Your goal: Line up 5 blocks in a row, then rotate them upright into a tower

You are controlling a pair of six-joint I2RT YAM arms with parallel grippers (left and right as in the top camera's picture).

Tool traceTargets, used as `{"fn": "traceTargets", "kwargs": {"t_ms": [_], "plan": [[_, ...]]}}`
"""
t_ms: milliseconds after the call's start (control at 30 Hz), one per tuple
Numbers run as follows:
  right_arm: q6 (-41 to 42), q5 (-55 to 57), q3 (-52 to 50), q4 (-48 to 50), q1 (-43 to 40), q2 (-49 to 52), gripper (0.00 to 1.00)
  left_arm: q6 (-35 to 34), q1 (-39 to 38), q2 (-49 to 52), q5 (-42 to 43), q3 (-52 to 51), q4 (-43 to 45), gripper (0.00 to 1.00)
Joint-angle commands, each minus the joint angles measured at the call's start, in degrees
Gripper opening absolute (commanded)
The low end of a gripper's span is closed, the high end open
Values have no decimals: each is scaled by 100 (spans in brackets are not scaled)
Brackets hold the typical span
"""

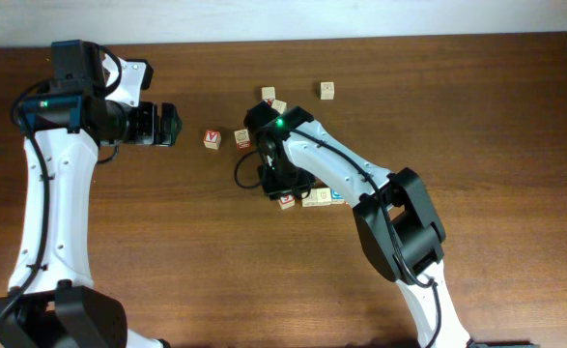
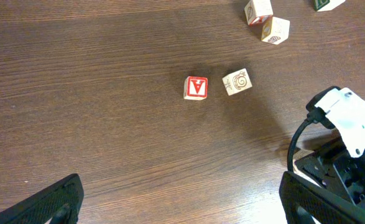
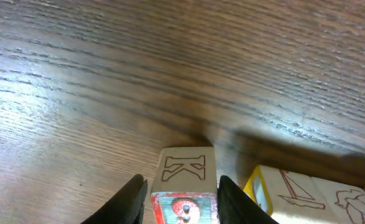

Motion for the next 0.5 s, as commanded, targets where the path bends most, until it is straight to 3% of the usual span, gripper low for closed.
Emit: {"fn": "traceTargets", "kwargs": {"t_ms": [0, 133, 267, 467], "plan": [[9, 173, 442, -83, -33, -116, 38, -28, 4, 15, 44, 114, 7, 99], [9, 345, 682, 20, -22, -107, 39, -28, 4, 15, 44, 116, 7, 99], [11, 354, 671, 116, 52, -44, 24, -28, 2, 15, 46, 116, 7, 99], [15, 348, 426, 98, 74, 17, 17, -28, 4, 15, 46, 114, 7, 99]]}}
